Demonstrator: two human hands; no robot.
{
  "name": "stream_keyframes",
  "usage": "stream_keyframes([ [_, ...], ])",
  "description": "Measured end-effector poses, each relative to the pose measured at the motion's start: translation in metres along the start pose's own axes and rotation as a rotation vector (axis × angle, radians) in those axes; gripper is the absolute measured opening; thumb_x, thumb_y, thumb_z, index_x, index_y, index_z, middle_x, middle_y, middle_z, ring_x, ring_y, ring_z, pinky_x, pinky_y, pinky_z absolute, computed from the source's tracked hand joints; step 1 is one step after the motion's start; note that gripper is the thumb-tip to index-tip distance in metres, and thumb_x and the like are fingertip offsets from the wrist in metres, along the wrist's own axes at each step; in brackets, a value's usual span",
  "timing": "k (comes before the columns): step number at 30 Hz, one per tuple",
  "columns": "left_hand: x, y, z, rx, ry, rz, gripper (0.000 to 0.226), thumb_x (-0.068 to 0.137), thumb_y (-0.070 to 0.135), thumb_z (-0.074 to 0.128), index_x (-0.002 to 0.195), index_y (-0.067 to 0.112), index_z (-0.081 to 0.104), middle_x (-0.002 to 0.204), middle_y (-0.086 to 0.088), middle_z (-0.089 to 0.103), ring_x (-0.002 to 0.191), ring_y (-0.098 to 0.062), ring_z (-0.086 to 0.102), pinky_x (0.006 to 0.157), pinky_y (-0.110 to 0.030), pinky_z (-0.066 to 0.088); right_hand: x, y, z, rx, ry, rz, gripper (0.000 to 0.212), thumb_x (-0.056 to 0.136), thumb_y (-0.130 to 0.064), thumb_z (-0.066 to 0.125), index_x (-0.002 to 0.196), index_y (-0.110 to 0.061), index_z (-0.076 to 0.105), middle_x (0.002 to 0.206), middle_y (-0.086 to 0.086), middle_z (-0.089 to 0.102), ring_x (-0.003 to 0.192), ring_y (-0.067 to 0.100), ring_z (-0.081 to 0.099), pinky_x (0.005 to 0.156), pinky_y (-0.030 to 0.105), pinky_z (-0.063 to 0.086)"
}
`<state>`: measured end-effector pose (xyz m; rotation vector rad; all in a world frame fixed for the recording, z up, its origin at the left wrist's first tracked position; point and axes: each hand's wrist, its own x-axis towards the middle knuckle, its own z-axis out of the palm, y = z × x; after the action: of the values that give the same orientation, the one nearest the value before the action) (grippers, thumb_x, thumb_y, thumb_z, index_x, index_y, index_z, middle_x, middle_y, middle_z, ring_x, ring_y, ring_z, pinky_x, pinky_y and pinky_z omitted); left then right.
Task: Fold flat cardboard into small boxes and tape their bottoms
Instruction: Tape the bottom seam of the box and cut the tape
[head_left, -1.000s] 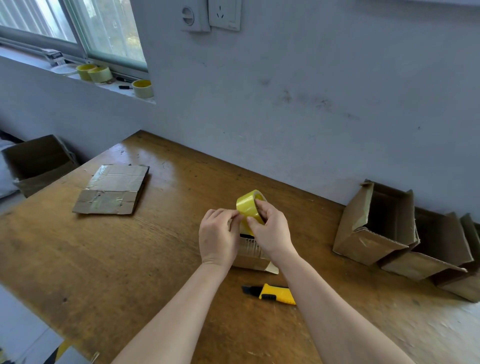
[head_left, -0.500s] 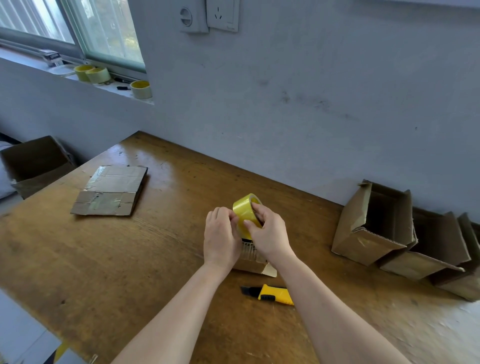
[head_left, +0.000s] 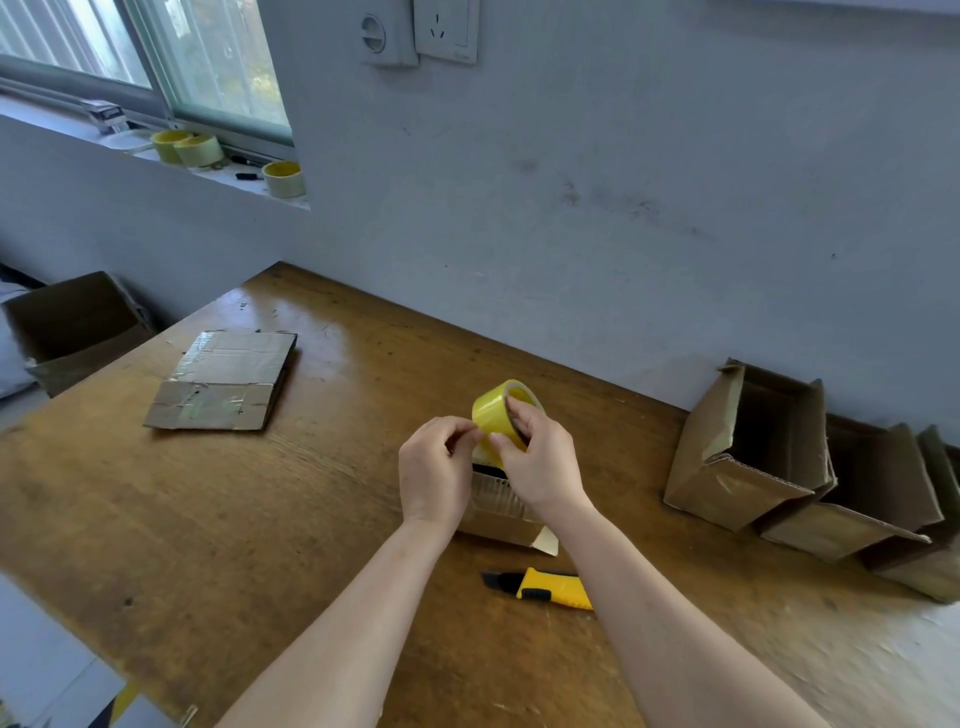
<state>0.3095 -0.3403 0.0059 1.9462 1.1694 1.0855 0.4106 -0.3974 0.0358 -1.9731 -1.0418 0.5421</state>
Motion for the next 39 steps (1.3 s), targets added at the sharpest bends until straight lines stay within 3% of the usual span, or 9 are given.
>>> stream_keyframes([
  [8, 0.003, 0.0, 0.006, 0.062, -0.113, -0.092, 0.015, 0.096, 0.014, 0.051, 0.082, 0.017, 0.052, 0.079, 0.006, 0.052, 0.07, -0.005, 0.047, 0.055, -0.015, 0.032, -0.001, 0.004, -0.002, -0.074, -0.02, -0.041, 0.055, 0.095, -0.019, 0.061, 0.146, -0.019, 0.041, 0.143, 0.001, 0.052, 0.133, 0.019, 0.047, 0.108, 0.039, 0.043],
  [14, -0.004, 0.008, 0.005, 0.062, -0.015, -0.069, 0.012, 0.095, 0.01, 0.048, 0.084, 0.013, 0.049, 0.091, 0.001, 0.047, 0.071, -0.005, 0.043, 0.059, -0.009, 0.037, -0.002, 0.001, 0.001, -0.193, -0.028, -0.071, 0.055, 0.097, -0.029, 0.057, 0.148, -0.021, 0.038, 0.14, 0.0, 0.055, 0.125, 0.019, 0.053, 0.104, 0.036, 0.046],
  [21, 0.003, 0.014, -0.004, 0.157, -0.015, -0.051, 0.011, 0.095, 0.009, 0.046, 0.085, 0.013, 0.045, 0.08, 0.002, 0.047, 0.064, -0.008, 0.042, 0.051, -0.018, 0.028, -0.005, 0.002, -0.003, -0.234, -0.142, -0.077, 0.068, 0.093, -0.027, 0.062, 0.151, -0.025, 0.027, 0.139, 0.003, 0.054, 0.127, 0.022, 0.052, 0.103, 0.036, 0.046],
  [27, 0.009, 0.011, -0.001, -0.188, -0.085, -0.229, 0.02, 0.094, 0.004, 0.052, 0.105, 0.019, 0.045, 0.094, 0.0, 0.057, 0.086, -0.012, 0.056, 0.065, -0.016, 0.044, -0.005, 0.006, -0.002, -0.306, -0.073, -0.081, 0.059, 0.096, -0.029, 0.057, 0.149, -0.027, 0.031, 0.136, 0.002, 0.056, 0.118, 0.024, 0.055, 0.095, 0.036, 0.049],
  [32, 0.005, 0.013, -0.004, -0.314, -0.081, -0.253, 0.021, 0.092, 0.002, 0.054, 0.103, 0.02, 0.051, 0.097, 0.0, 0.058, 0.089, -0.01, 0.058, 0.073, -0.02, 0.05, -0.002, -0.001, -0.001, -0.244, -0.092, -0.075, 0.073, 0.093, -0.024, 0.062, 0.15, -0.037, 0.018, 0.132, 0.001, 0.054, 0.115, 0.021, 0.057, 0.093, 0.037, 0.052],
  [36, 0.004, 0.011, -0.008, -0.325, -0.059, -0.162, 0.025, 0.09, -0.004, 0.052, 0.09, 0.02, 0.048, 0.089, -0.002, 0.056, 0.08, -0.01, 0.055, 0.068, -0.014, 0.047, -0.001, -0.002, 0.0, -0.17, -0.101, -0.077, 0.065, 0.091, -0.025, 0.062, 0.145, -0.043, 0.031, 0.122, -0.006, 0.058, 0.103, 0.014, 0.059, 0.086, 0.03, 0.054],
  [39, 0.002, 0.007, -0.008, -0.288, -0.055, -0.118, 0.029, 0.09, -0.004, 0.052, 0.087, 0.024, 0.045, 0.086, 0.0, 0.054, 0.078, -0.01, 0.054, 0.067, -0.017, 0.046, 0.0, -0.003, 0.001, -0.183, -0.11, -0.078, 0.047, 0.09, -0.027, 0.058, 0.133, -0.041, 0.048, 0.103, -0.009, 0.065, 0.081, 0.011, 0.062, 0.069, 0.028, 0.055],
])
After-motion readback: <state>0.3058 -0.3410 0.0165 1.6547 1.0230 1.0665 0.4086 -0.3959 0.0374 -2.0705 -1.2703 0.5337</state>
